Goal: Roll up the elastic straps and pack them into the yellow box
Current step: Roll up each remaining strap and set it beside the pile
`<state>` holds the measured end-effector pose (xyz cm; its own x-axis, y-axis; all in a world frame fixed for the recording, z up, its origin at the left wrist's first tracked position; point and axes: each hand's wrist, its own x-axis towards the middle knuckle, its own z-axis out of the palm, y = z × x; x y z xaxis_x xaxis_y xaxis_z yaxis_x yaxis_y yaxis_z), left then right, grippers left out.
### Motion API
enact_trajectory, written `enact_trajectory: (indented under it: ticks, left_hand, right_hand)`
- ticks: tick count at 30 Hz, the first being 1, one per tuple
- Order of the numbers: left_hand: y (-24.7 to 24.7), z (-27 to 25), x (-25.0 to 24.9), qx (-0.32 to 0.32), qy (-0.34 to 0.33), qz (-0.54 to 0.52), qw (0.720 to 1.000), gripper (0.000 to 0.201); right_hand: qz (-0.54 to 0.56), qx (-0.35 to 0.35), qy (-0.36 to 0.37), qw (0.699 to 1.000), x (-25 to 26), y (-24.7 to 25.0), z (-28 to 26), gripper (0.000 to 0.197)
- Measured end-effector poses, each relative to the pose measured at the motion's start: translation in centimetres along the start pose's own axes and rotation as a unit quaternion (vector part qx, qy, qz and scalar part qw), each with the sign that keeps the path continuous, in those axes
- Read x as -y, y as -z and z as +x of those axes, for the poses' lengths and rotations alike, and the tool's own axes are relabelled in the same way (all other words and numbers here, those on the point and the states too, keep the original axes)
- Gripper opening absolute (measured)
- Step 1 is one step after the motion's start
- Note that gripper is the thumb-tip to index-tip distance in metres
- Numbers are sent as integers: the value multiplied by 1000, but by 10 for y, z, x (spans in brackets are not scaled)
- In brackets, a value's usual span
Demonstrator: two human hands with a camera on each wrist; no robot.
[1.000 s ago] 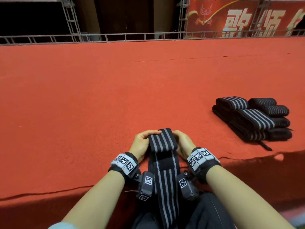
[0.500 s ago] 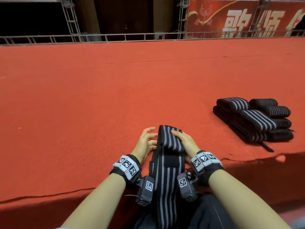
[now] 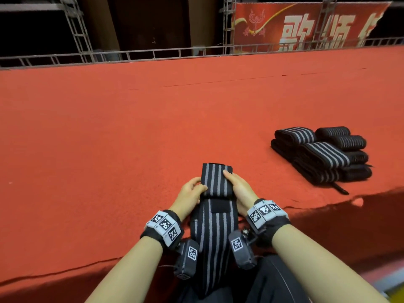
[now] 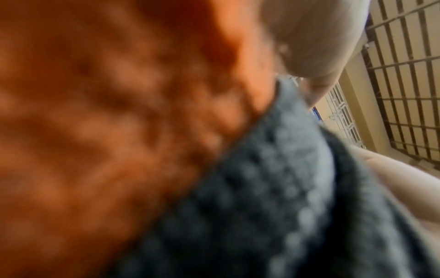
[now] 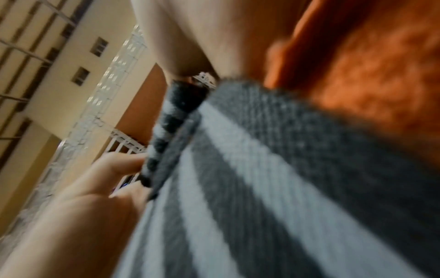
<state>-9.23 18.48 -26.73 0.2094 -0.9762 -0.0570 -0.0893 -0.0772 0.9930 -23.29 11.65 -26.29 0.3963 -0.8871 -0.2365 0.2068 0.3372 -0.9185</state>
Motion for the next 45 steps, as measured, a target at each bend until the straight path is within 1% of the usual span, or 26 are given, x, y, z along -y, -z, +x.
enact_trajectory:
  ticks: [2,4,5,7,10,12,14,16,18,20,22,24,26,28,30,34,38,41,43,45]
  left_hand:
    - [-2,-1,-2,-11,5,-22,1000,23]
    - [-6,-2,-1,1,14,-43,999,28]
    - [-8,-4,0,8,16,-53,998,31]
    - [-9,-9,-2,16,5,-62,998,32]
    - [-7,-8,-2,17,-14,-45,999,36]
    - [-5,-5,-1,12,-13,-42,999,40]
    - [-3,-3,0,-2,-5,-53,999,38]
    - [0,-4,-1,-18,-5,-82,996,32]
    - [3,-3,-1,-32,-1,-113,993,29]
    - [3,-4,-2,-37,7,-133,990,31]
    - [3,-3,-1,-41,15,-144,989,34]
    - [2,-2,-2,-39,13,-142,989,32]
    - [2,-2,-2,-23,11,-128,991,30]
    - [0,-4,-3,-8,5,-94,995,33]
    - [-3,-5,-3,5,-6,-68,998,35]
    - [-2,-3,1,-9,-1,-37,999,33]
    - [-1,-2,6,3,0,-45,999,24]
    - [0,-3,5,15,-9,-55,998,28]
    - [0,-3,5,24,-12,-52,998,25]
    - [0,-5,4,25,-11,-48,998,22]
  right_hand:
    - [-50,5,4,999,-6,-2,-2,41]
    - [-87,4,6,996,-10,-8,-3,51]
    - [-87,-2,14,996,-11,-11,-4,49]
    - [-43,-13,24,999,-11,-19,-6,42]
    - [17,-20,24,999,-13,-24,-10,37]
    - [33,-15,17,999,-17,-24,-13,36]
    - [30,0,14,999,-17,-21,-14,34]
    - [-6,31,18,999,-16,-18,-13,33]
    - [-85,47,36,995,-16,-16,-12,31]
    - [-171,24,65,983,-15,-12,-12,30]
    - [-196,15,79,977,-16,-9,-12,29]
    - [-159,35,82,983,-19,-6,-13,27]
    - [-90,54,87,991,-21,-4,-15,28]
    - [-33,68,83,994,-20,1,-16,31]
    - [0,81,67,994,-17,5,-17,33]
    - [13,81,30,996,-13,3,-17,30]
    - [-11,87,4,996,-8,2,-15,36]
    - [-21,103,7,994,-9,5,-15,35]
    - [-18,126,8,992,-9,7,-18,34]
    - [-9,135,7,991,-9,9,-18,34]
